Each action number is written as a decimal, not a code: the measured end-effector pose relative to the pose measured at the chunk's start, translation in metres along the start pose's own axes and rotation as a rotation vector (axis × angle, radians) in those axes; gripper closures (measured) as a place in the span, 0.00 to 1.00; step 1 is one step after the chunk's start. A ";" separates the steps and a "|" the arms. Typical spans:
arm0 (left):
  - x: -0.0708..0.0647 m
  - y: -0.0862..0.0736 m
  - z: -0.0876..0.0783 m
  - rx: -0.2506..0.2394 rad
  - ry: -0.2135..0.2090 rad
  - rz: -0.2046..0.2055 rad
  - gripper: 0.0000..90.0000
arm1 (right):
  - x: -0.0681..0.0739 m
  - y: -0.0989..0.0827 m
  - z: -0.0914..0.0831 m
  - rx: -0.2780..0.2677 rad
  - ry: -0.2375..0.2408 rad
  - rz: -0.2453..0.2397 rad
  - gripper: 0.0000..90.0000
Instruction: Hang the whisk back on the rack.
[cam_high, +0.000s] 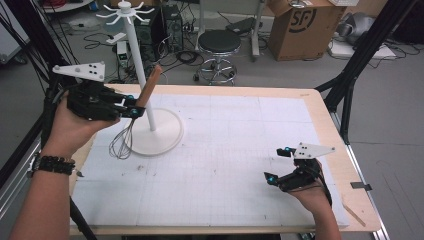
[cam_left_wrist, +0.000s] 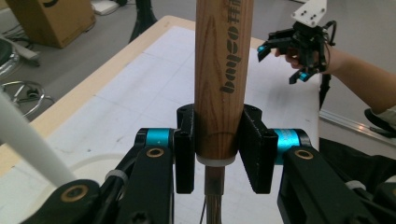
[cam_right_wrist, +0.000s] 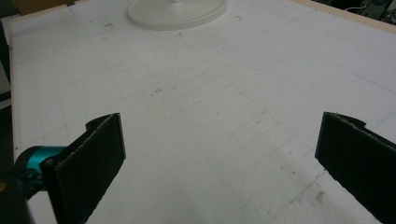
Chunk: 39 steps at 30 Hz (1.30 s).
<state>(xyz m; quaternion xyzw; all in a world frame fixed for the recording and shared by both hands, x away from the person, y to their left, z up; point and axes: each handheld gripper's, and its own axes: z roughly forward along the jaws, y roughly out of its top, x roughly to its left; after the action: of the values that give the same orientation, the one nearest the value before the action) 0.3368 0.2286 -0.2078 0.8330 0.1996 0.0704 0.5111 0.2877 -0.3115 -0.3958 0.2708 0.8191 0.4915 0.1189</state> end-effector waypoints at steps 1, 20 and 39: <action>0.001 0.001 -0.003 -0.001 0.012 0.000 0.77 | 0.000 0.000 0.000 0.000 0.001 0.000 0.00; 0.026 0.019 -0.057 -0.077 0.130 -0.038 0.77 | 0.000 0.000 -0.001 -0.002 0.001 0.007 0.00; 0.049 0.025 -0.073 -0.075 0.219 -0.099 0.77 | -0.001 -0.003 -0.004 -0.003 -0.008 0.013 0.00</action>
<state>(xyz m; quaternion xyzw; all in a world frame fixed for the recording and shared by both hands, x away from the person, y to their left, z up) 0.3645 0.2993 -0.1561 0.7897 0.2923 0.1433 0.5200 0.2855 -0.3157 -0.3962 0.2779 0.8162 0.4923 0.1194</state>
